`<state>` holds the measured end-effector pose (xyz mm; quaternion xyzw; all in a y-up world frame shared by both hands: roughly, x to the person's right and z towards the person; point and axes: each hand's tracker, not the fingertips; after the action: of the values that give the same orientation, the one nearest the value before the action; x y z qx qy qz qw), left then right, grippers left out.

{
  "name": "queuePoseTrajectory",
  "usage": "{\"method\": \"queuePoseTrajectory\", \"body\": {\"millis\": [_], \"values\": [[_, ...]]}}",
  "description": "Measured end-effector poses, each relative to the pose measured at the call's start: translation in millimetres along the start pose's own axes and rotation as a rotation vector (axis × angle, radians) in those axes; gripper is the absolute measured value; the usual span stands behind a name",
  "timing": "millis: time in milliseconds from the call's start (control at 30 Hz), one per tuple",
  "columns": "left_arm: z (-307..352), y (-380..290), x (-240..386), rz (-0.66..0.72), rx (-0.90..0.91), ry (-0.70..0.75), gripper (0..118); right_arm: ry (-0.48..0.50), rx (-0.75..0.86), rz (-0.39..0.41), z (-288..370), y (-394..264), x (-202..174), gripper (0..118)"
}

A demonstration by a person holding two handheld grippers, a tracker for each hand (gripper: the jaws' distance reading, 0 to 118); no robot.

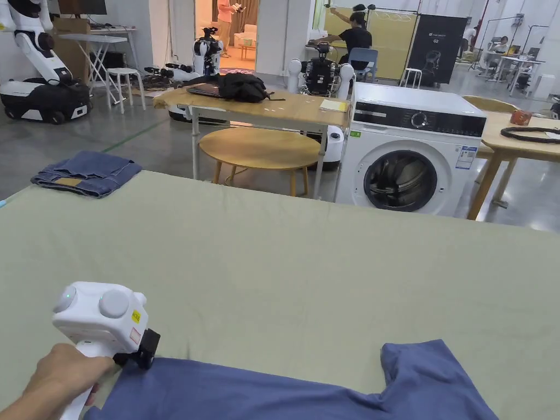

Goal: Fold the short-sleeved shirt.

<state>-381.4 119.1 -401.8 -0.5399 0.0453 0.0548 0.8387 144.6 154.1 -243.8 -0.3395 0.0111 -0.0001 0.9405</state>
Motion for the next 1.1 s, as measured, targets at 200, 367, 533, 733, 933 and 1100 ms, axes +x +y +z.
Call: {"method": "queuePoseTrajectory", "body": {"millis": [200, 367, 533, 733, 933, 1100], "values": [[8.7, -17.4, 11.4, -0.165, 0.079, 0.027, 0, -0.003, -0.017, -0.020, -6.7, 22.3, 11.8, 0], [38.9, -32.1, 0.5, -0.105, 0.187, -0.056, 0, -0.004, -0.050, -0.016, -37.8, 81.1, 33.7, 0], [69.5, -52.4, -1.3, -0.080, 0.250, -0.094, 0, -0.007, -0.263, -0.004, -124.9, 123.7, 59.4, 51], [80.3, -68.0, -2.3, -0.050, 0.267, -0.112, 0, -0.050, -0.378, 0.096, -197.2, 134.5, 64.6, 64], [78.2, -73.9, 0.3, -0.059, 0.253, -0.107, 0, -0.026, -0.426, 0.056, -227.9, 139.7, 77.1, 64], [67.9, -74.7, -8.6, -0.039, 0.244, -0.113, 0, -0.020, -0.442, 0.039, -230.6, 137.5, 76.1, 43]]}}
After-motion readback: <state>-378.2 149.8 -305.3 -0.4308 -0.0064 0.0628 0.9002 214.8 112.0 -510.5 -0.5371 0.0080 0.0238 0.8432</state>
